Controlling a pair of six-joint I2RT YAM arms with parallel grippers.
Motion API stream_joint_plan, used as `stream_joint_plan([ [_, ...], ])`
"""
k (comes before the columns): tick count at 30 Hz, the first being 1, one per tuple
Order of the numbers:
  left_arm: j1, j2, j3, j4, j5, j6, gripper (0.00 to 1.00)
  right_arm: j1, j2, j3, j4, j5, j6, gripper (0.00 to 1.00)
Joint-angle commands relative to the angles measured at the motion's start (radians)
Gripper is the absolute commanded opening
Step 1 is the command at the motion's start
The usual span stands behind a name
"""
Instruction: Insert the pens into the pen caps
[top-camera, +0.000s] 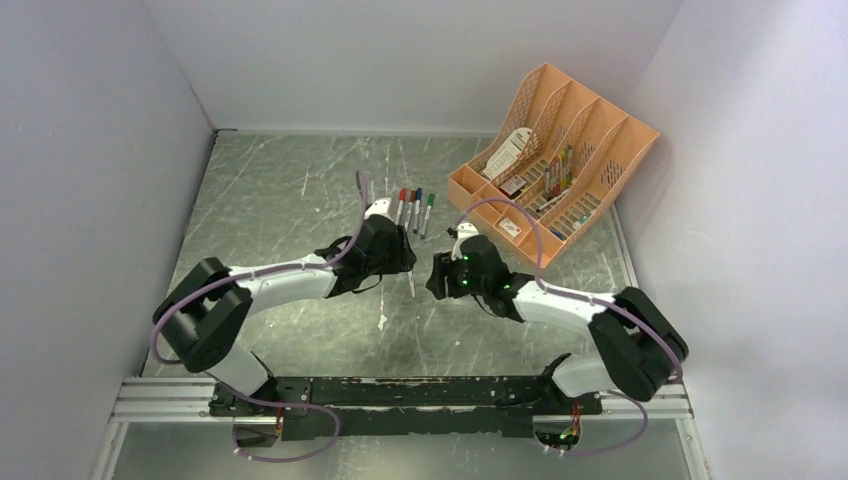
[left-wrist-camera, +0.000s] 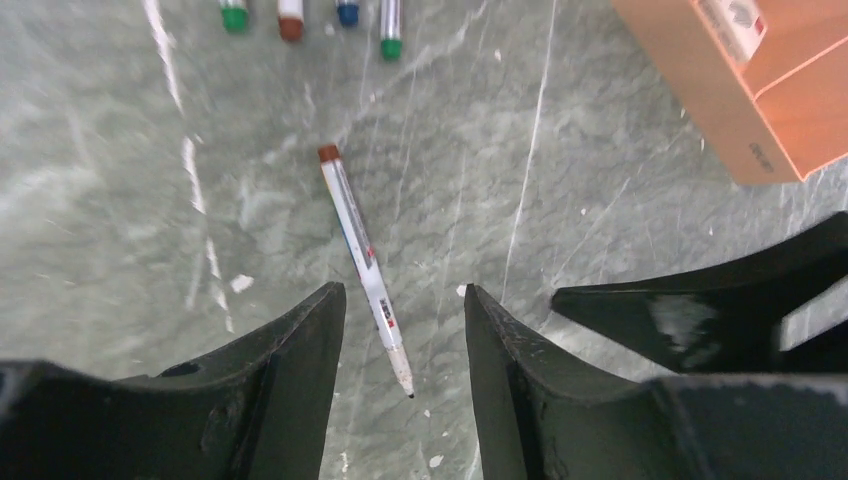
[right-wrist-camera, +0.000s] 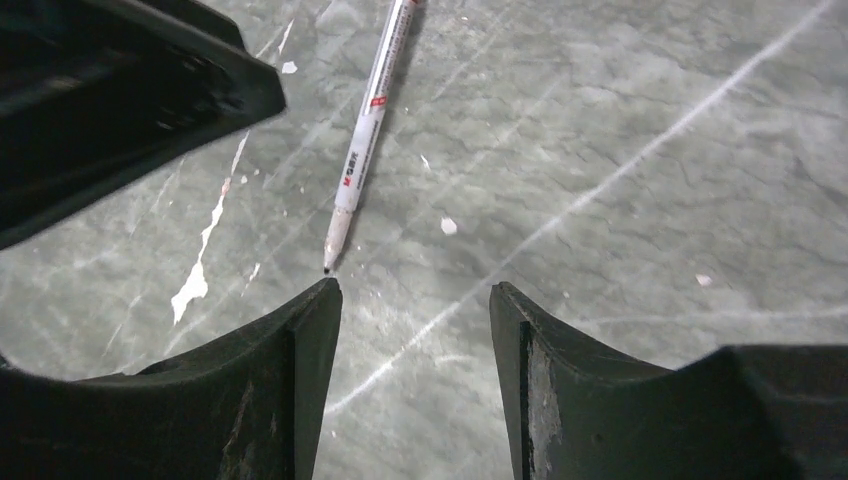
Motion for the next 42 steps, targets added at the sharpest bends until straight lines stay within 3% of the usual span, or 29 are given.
stream_joint_plan([
  [1,0.037,-0.071,0.066,-0.124,-0.143,0.151,0.57,0.072,0.096,0.086,0.009,0.126,-0.047,0.57],
  [5,0.201,-0.104,0.064,-0.143,-0.002,0.201,0.56,0.126,0.175,0.131,0.017,0.178,-0.057,0.57],
  [8,0.262,-0.096,0.097,-0.179,0.027,0.241,0.56,0.165,0.228,0.17,-0.011,0.239,-0.071,0.55],
  [22,0.283,0.013,0.15,-0.176,0.088,0.271,0.59,0.282,0.384,0.286,-0.086,0.404,-0.092,0.41],
  [25,0.284,0.011,0.145,-0.171,0.092,0.277,0.59,0.285,0.41,0.29,-0.097,0.405,-0.088,0.32],
  [28,0.284,-0.005,0.138,-0.148,0.115,0.302,0.59,0.284,0.405,0.283,-0.105,0.404,-0.094,0.11],
  [30,0.287,-0.027,0.12,-0.099,0.175,0.346,0.58,0.284,0.381,0.267,-0.1,0.407,-0.108,0.0],
  [36,0.303,-0.07,0.074,0.048,0.443,0.48,0.62,0.283,0.188,0.182,-0.06,0.345,-0.2,0.0],
  [42,0.31,-0.114,0.022,0.221,0.805,0.592,0.63,0.277,-0.067,0.15,-0.096,0.121,-0.324,0.0],
])
